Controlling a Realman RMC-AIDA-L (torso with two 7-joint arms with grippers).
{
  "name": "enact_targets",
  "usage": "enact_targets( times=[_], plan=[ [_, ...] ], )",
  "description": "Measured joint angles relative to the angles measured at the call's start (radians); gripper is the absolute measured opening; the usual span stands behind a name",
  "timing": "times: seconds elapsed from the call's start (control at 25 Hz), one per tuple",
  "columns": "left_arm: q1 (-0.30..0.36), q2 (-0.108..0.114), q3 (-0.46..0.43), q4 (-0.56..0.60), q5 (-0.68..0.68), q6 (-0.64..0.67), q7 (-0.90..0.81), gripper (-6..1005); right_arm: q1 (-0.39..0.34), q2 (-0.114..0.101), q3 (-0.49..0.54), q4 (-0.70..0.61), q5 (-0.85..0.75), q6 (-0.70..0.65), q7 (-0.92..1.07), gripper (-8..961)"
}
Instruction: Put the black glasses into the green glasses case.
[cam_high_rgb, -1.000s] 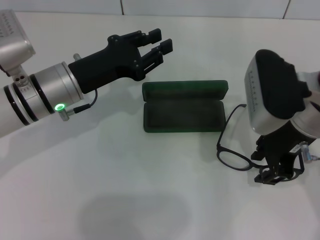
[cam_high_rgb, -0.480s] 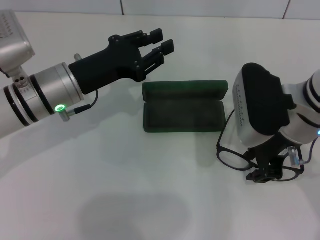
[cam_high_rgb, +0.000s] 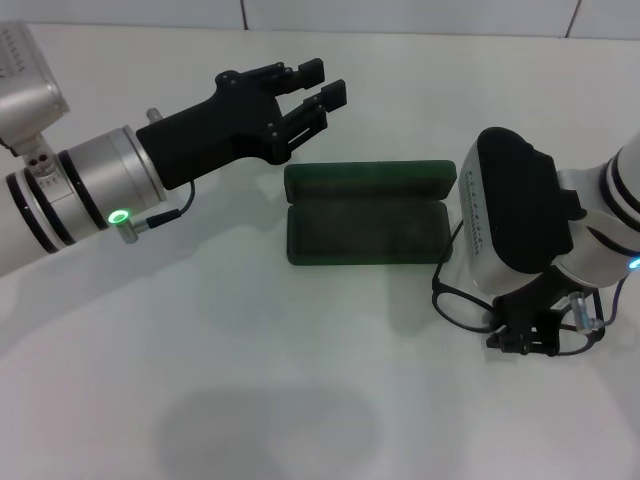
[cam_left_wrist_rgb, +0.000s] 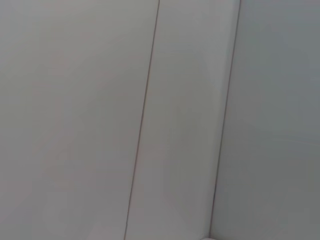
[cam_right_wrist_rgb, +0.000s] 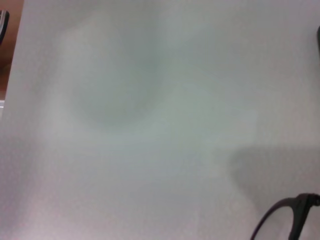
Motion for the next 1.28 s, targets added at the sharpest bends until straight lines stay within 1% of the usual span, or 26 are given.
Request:
enact_targets(
  times=[0.16, 0.32, 0.4, 0.52, 0.56, 0.76, 0.84, 0.92, 1.04, 1.08, 1.2, 1.28],
  plan=[
    [0.000, 0.001, 0.000, 0.000, 0.000, 0.000, 0.000, 373, 0.005, -0.002, 0.018, -0.004, -0.001, -0.029, 0.001, 238],
    [0.000, 0.004, 0.000, 0.004, 0.000, 0.001, -0.003, 373, 0.011, -0.006, 0.063, -0.016, -0.001, -0.066, 0.001, 185],
    [0.001, 0.004, 0.000, 0.006, 0.000, 0.015, -0.008, 374, 0.011, -0.009, 0.101, -0.035, -0.001, -0.097, -0.002, 161],
    [0.003, 0.008, -0.011, 0.009, 0.000, 0.058, -0.023, 374, -0.005, -0.011, 0.186, -0.097, 0.001, -0.148, -0.016, 124],
    [0.004, 0.009, -0.016, 0.009, 0.000, 0.073, -0.028, 374, -0.015, -0.011, 0.216, -0.120, 0.006, -0.166, -0.025, 112],
    [0.011, 0.012, -0.052, 0.011, 0.000, 0.177, -0.035, 374, -0.098, -0.008, 0.369, -0.260, 0.057, -0.231, -0.104, 112],
    [0.015, 0.016, -0.063, 0.010, 0.000, 0.228, -0.042, 375, -0.141, -0.007, 0.448, -0.297, 0.128, -0.244, -0.169, 112],
    [0.013, 0.023, -0.065, 0.010, 0.000, 0.272, -0.065, 375, -0.188, -0.004, 0.535, -0.301, 0.232, -0.243, -0.261, 113],
    [-0.009, 0.039, -0.065, 0.011, 0.002, 0.343, -0.144, 375, -0.262, -0.001, 0.638, -0.237, 0.426, -0.230, -0.443, 113],
    [-0.013, 0.042, -0.065, 0.011, 0.001, 0.355, -0.168, 404, -0.284, 0.000, 0.659, -0.194, 0.494, -0.223, -0.524, 113],
    [-0.027, 0.047, -0.065, 0.012, -0.006, 0.381, -0.230, 491, -0.338, -0.003, 0.692, 0.008, 0.723, -0.184, -0.825, 113],
    [-0.042, 0.048, -0.062, 0.013, -0.002, 0.395, -0.256, 549, -0.350, -0.006, 0.694, 0.142, 0.836, -0.166, -0.991, 113]
  ],
)
